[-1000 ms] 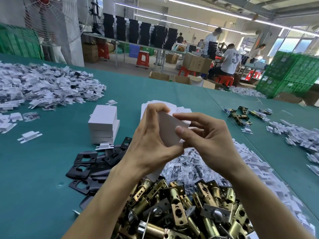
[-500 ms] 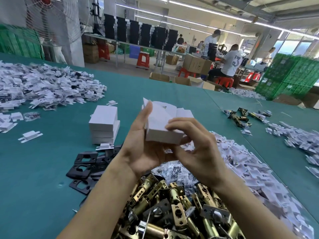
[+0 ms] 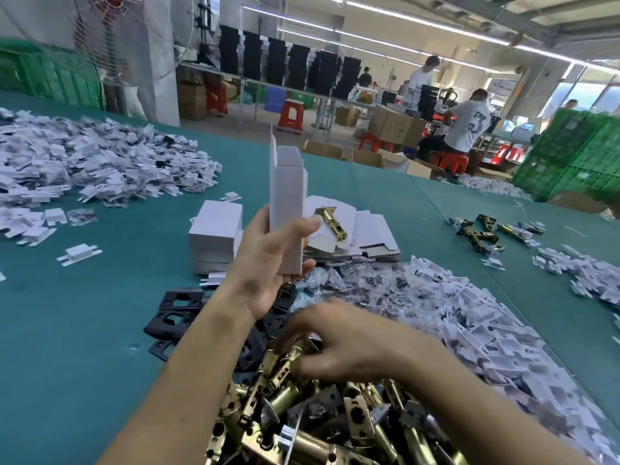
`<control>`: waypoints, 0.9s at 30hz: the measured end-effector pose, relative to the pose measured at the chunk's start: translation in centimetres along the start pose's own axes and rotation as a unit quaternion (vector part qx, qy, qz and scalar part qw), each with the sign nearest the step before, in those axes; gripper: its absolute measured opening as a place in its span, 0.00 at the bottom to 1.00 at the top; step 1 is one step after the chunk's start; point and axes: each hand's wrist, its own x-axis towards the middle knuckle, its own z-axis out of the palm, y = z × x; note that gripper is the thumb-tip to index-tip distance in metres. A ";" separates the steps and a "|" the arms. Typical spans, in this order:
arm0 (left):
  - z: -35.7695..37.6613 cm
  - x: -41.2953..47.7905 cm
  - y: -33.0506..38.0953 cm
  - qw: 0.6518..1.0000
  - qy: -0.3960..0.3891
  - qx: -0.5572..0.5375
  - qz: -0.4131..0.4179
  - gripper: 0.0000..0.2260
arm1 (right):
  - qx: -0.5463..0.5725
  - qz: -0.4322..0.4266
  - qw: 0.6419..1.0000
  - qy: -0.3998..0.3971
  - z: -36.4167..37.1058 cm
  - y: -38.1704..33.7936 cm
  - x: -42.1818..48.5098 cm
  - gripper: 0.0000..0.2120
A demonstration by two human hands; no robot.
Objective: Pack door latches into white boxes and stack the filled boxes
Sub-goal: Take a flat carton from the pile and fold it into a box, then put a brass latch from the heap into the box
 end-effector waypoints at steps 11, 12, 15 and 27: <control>-0.7 0.3 -0.2 0.962 0.066 0.221 0.144 0.39 | -0.066 -0.028 0.995 0.070 1.5 0.6 1.0 0.11; -0.9 0.3 -0.2 0.962 0.069 0.223 0.145 0.41 | -0.036 -0.016 0.994 0.099 1.6 1.2 0.7 0.10; -1.1 0.3 -0.1 0.963 0.060 0.218 0.148 0.40 | 0.146 0.051 0.965 0.211 1.4 3.0 -0.7 0.06; 0.0 -0.8 -1.2 0.970 -0.220 0.063 -0.089 0.35 | 0.254 -0.060 0.763 0.591 -8.9 3.2 -6.1 0.08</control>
